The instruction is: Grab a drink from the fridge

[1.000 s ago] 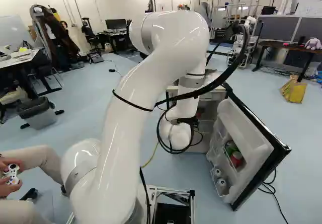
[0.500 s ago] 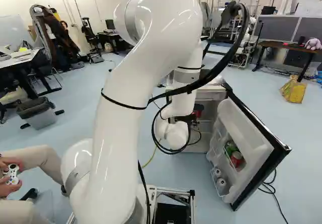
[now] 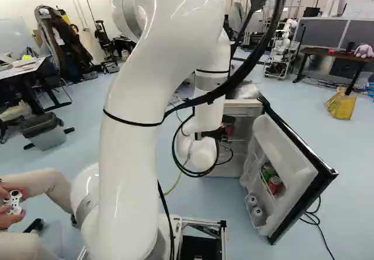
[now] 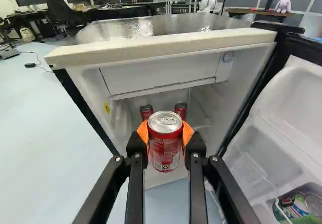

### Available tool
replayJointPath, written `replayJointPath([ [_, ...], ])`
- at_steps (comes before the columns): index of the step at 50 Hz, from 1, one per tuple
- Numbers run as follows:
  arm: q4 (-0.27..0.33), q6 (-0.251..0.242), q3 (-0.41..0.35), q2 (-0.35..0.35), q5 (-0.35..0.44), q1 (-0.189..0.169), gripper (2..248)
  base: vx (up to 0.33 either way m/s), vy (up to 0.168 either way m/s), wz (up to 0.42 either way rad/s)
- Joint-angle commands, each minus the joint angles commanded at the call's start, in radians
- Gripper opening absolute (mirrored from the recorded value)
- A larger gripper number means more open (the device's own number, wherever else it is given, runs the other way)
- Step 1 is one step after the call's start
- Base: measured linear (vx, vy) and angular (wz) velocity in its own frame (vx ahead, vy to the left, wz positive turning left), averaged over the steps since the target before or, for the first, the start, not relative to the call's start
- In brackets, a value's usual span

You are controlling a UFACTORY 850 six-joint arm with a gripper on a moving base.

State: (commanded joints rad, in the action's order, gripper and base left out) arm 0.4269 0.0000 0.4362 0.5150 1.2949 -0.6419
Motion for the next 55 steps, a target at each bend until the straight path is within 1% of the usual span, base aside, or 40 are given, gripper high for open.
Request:
replayJointPath([
  [39, 0.000, 0.000, -0.042, -0.133, 0.000, 0.001, 86, 0.000, 0.000, 0.000],
  [55, 0.000, 0.000, -0.055, -0.185, -0.014, 0.001, 86, 0.000, 0.000, 0.000],
])
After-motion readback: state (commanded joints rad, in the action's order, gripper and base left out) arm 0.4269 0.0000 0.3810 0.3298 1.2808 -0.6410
